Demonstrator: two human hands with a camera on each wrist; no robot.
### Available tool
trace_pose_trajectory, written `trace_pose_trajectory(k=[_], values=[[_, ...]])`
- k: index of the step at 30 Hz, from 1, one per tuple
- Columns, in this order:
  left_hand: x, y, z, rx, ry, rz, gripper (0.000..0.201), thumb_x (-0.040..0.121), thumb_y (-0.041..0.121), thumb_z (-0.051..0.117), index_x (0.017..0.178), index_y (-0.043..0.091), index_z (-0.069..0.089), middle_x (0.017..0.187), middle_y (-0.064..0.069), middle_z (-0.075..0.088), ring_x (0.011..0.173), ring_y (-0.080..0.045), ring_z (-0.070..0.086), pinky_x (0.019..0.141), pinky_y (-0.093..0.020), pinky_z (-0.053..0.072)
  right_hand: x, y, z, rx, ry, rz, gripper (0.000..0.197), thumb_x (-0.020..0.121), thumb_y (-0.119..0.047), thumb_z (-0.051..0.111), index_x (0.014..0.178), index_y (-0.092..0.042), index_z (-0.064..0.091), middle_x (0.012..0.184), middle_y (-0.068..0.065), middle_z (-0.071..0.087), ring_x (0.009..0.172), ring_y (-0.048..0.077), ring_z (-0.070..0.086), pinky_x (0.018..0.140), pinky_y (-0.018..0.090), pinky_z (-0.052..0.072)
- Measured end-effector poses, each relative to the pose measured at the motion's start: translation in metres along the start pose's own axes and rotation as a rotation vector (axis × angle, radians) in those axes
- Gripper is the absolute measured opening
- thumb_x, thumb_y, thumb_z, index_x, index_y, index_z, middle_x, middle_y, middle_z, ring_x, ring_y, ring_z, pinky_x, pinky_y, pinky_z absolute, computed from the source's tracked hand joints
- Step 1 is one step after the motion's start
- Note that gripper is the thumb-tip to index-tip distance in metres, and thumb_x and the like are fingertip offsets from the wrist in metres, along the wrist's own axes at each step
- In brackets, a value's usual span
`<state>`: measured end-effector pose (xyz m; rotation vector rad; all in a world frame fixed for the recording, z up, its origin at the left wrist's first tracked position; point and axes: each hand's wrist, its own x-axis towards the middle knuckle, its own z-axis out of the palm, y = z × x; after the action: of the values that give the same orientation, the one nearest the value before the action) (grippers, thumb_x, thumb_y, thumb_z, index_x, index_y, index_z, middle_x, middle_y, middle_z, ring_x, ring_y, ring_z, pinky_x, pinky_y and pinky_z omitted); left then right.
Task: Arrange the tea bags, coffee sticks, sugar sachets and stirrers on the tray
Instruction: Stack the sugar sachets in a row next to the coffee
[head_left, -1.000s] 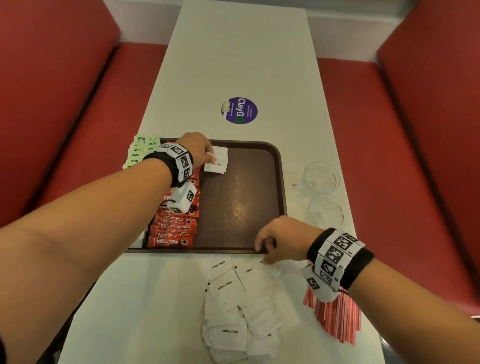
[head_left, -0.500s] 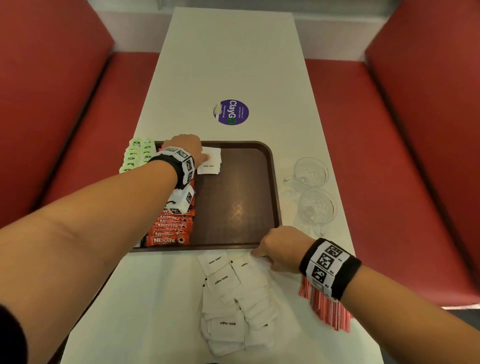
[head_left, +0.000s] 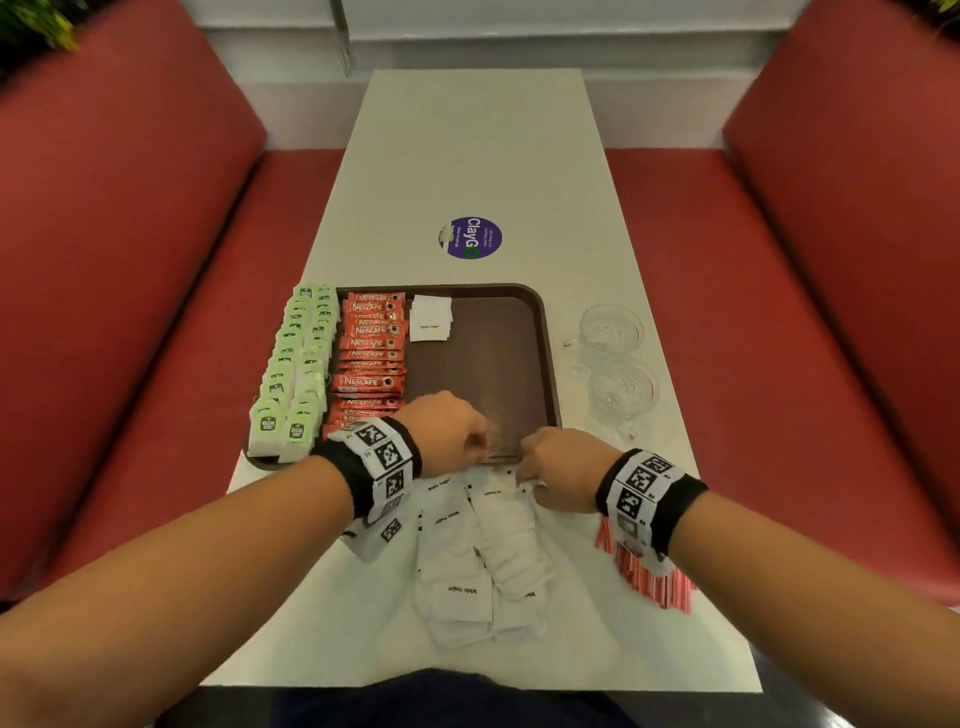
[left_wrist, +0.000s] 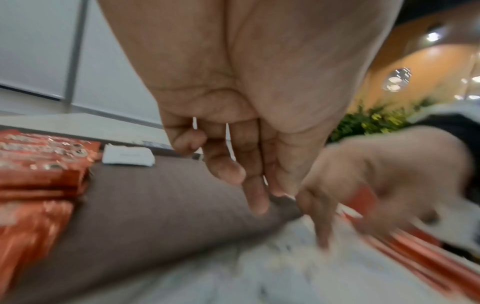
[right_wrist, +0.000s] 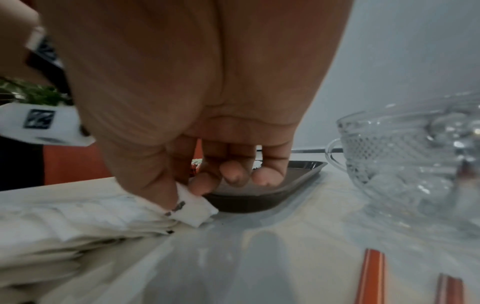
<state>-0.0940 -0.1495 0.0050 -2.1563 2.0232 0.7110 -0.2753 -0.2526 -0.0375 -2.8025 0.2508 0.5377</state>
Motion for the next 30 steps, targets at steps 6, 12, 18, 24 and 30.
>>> trace_pose_trajectory(k=[6,12,18,24,30], values=[[-0.004,0.023,0.045,0.099,-0.090,-0.035,0.034,0.088,0.050,0.063,0.114,0.028,0.066,0.111,-0.001,0.069,0.102,-0.025,0.064,0.087,-0.039,0.053,-0.018,-0.005,-0.002,0.104,0.132,0.084,0.021,0.093,-0.024,0.055,0.105,-0.012,0.068,0.103,-0.001,0.052,0.093,0.019,0.051,0.077,0.028,0.039],[0.005,0.030,0.054,0.103,-0.101,-0.073,0.047,0.082,0.048,0.072,0.120,0.023,0.059,0.114,-0.002,0.066,0.106,-0.025,0.062,0.088,-0.042,0.052,-0.031,-0.013,-0.001,0.243,0.151,0.211,0.020,0.087,-0.023,0.056,0.074,-0.022,0.041,0.075,0.000,0.052,0.072,0.023,0.050,0.063,0.031,0.037],[0.007,0.041,0.046,0.161,-0.269,-0.054,0.050,0.087,0.048,0.067,0.129,0.022,0.055,0.122,-0.003,0.058,0.108,-0.028,0.059,0.090,-0.042,0.051,-0.033,-0.016,0.002,0.321,0.143,0.273,0.023,0.088,-0.020,0.053,0.070,-0.025,0.038,0.074,0.002,0.053,0.072,0.025,0.054,0.065,0.035,0.046],[0.004,0.039,0.037,0.161,-0.158,-0.020,0.027,0.085,0.043,0.068,0.093,0.020,0.055,0.104,-0.003,0.059,0.089,-0.024,0.058,0.074,-0.034,0.047,-0.035,-0.015,0.000,0.458,0.165,0.286,0.020,0.087,-0.009,0.048,0.102,-0.020,0.040,0.083,0.004,0.056,0.073,0.022,0.054,0.068,0.040,0.047],[-0.005,0.025,0.013,-0.165,0.080,-0.015,0.025,0.086,0.044,0.069,0.101,0.027,0.060,0.088,0.007,0.065,0.079,-0.012,0.061,0.072,-0.031,0.052,-0.031,-0.006,-0.002,0.310,0.191,0.202,0.030,0.090,-0.036,0.063,0.109,-0.016,0.051,0.102,0.001,0.058,0.090,0.021,0.055,0.080,0.036,0.048]])
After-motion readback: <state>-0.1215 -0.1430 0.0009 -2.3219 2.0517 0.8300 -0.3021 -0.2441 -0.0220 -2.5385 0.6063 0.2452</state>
